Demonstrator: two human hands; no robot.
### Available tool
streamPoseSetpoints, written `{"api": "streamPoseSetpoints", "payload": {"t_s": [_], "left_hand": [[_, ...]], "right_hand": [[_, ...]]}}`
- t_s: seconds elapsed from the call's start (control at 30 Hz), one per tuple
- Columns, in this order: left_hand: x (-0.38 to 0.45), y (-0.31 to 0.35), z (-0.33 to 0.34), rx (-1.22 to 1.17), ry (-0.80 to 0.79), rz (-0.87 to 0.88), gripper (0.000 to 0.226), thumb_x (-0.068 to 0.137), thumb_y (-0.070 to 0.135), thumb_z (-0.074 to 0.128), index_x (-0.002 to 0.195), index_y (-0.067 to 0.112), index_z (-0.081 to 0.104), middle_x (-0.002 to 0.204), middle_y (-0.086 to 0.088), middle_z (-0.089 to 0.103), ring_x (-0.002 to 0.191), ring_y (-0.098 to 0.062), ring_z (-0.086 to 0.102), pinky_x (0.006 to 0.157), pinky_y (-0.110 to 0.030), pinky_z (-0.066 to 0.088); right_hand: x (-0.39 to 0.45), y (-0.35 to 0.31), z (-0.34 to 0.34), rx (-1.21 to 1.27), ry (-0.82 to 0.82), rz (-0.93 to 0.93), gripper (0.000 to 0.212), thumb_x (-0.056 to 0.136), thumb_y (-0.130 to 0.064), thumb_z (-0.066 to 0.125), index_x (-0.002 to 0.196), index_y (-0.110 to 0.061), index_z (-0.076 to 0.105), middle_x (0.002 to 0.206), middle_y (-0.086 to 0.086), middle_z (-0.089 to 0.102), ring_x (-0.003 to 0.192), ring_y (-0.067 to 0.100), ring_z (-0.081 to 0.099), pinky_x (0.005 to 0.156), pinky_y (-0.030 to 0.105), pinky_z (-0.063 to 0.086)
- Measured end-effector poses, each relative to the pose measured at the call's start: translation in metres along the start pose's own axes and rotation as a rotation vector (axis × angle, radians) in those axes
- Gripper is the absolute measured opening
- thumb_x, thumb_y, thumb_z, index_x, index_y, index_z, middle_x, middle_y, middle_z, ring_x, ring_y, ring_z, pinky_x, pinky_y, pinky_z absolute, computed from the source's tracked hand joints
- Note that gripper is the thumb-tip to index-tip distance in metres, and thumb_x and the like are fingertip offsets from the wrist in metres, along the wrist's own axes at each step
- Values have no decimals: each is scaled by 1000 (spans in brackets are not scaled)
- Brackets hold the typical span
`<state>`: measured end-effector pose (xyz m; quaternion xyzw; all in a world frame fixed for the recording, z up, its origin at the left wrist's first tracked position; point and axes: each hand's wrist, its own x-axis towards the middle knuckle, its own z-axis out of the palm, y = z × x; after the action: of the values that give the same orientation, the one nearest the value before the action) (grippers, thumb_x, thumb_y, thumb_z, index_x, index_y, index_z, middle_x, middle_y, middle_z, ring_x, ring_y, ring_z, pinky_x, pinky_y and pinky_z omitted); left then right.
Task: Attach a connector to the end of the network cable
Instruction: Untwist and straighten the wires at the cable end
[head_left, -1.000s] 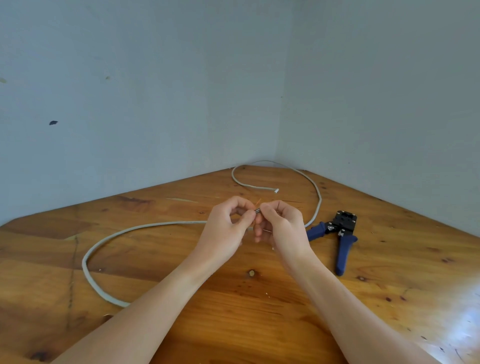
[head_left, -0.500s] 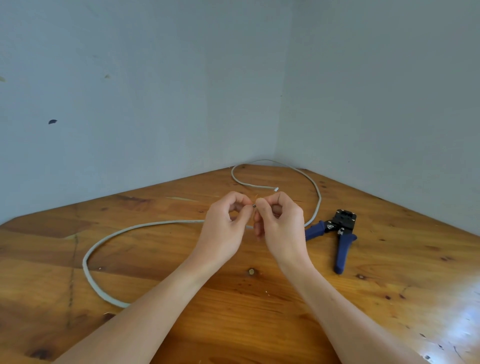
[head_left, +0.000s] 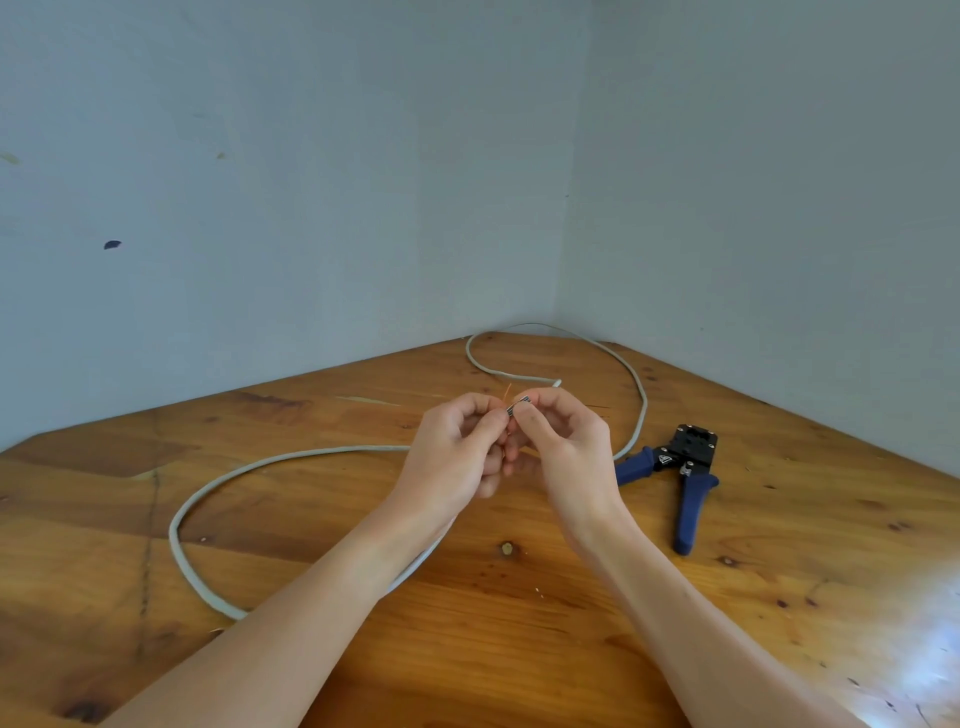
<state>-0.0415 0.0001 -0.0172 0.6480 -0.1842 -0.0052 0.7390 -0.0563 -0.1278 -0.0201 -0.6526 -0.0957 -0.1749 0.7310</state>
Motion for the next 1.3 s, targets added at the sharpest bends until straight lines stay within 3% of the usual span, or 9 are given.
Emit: {"api": "streamPoseSetpoints", "payload": {"t_s": [0.2,0.4,0.57,0.7,0.97,1.13,1.3], "left_hand": [[1,-3,3,108,61,75,12,102,10,52,94,8,60,58,5,58,40,-7,42,37,-19,32],[0,-7,0,213,97,139,8,98,20,62,92,22,65,78,2,63,42,-3,49,39,-17,34],[-2,-8,0,379,190,227,9,98,19,62,90,23,64,72,3,63,45,-3,56,40,-13,39],[-2,-8,3,378,209,242,11,99,16,60,90,22,62,77,-1,64,49,-5,57,41,-14,40],[-5,-4,6,289,115,187,15,102,18,54,90,23,61,68,10,65,50,0,58,45,-12,42],[-4,-3,6,278,122,160,15,102,18,54,90,20,64,65,10,64,50,1,56,45,-12,41],[-4,-4,4,270,150,151,13,101,21,56,91,23,64,77,2,66,57,-1,56,47,-14,41]], "right_hand": [[1,3,0,-7,30,18,12,98,-10,60,92,-3,68,66,9,67,61,22,64,62,38,58],[1,4,-1,-67,61,0,12,97,-12,63,89,-5,70,65,6,67,58,18,62,56,31,56],[1,5,1,-56,53,27,11,96,-12,64,90,-5,71,66,7,68,58,21,63,61,40,59],[0,6,2,14,29,61,11,96,-11,64,90,-4,70,65,8,66,57,23,63,59,35,57],[1,0,3,10,-6,65,14,96,-6,54,85,-8,62,59,3,61,51,14,59,48,29,49],[-1,-2,2,-15,9,11,7,96,-5,59,95,-2,65,72,7,66,58,17,61,50,32,52],[-1,-1,3,-21,20,13,8,96,-5,60,92,-4,66,71,5,69,61,17,65,53,32,55]]}}
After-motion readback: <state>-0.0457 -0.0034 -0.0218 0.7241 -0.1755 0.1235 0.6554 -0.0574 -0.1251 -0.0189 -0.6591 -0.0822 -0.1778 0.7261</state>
